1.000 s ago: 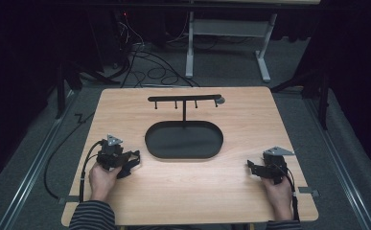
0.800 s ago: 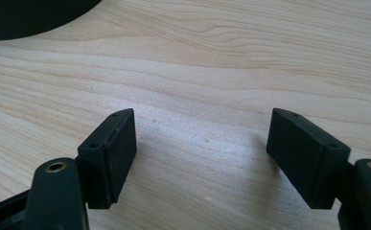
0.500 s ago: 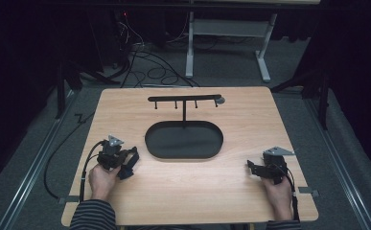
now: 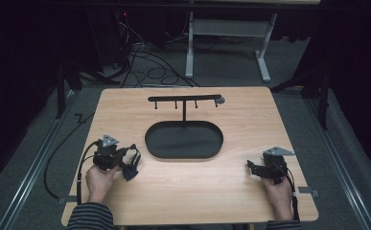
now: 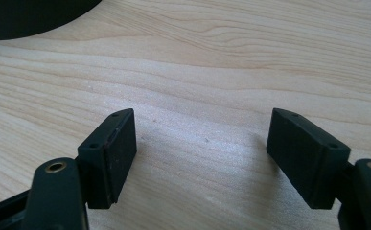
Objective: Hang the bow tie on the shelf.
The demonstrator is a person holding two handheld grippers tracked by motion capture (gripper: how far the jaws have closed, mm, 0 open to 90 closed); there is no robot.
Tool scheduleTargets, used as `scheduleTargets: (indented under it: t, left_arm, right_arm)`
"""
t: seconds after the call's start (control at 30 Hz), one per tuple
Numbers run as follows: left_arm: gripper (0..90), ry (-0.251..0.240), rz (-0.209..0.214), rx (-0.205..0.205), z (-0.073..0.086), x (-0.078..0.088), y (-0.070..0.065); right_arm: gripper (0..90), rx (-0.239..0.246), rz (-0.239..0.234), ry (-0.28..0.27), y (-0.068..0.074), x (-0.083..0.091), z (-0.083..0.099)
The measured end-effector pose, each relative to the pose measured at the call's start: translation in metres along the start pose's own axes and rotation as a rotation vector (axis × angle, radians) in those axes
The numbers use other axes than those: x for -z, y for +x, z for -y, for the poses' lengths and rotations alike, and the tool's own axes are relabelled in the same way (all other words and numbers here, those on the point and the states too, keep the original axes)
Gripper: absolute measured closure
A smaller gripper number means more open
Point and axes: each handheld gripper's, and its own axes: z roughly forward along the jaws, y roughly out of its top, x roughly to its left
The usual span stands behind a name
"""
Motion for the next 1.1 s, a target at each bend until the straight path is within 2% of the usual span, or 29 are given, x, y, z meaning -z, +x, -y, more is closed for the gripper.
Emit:
scheduleTargets:
  t: [0.13,0.27,0.47,0.57,0.93,1.1]
  left_arm:
    - [88.5,-0.016,0.012,0.011,-0.002,0.008,0.000]
    - [88.5,-0.041,0.011,-0.001,-0.007,0.016,-0.005]
    - [88.6,-0.065,0.019,-0.008,-0.020,0.027,-0.012]
    - [88.6,-0.095,0.028,-0.018,-0.030,0.034,-0.018]
    - [88.6,-0.138,0.059,-0.039,-0.050,0.041,-0.029]
    - [88.7,-0.140,0.053,-0.049,-0.058,0.041,-0.033]
  right_arm:
    - [26.9,0.000,-0.001,0.000,0.000,0.000,0.000]
    - [26.8,0.001,0.000,0.000,0.000,0.000,0.000]
    - [26.9,0.001,0.000,0.000,0.000,0.000,0.000]
    - [26.9,0.001,0.000,0.000,0.000,0.000,0.000]
    - [26.9,0.001,-0.001,0.000,0.000,0.000,0.000]
    - [26.9,0.000,-0.001,-0.002,0.000,0.000,0.000]
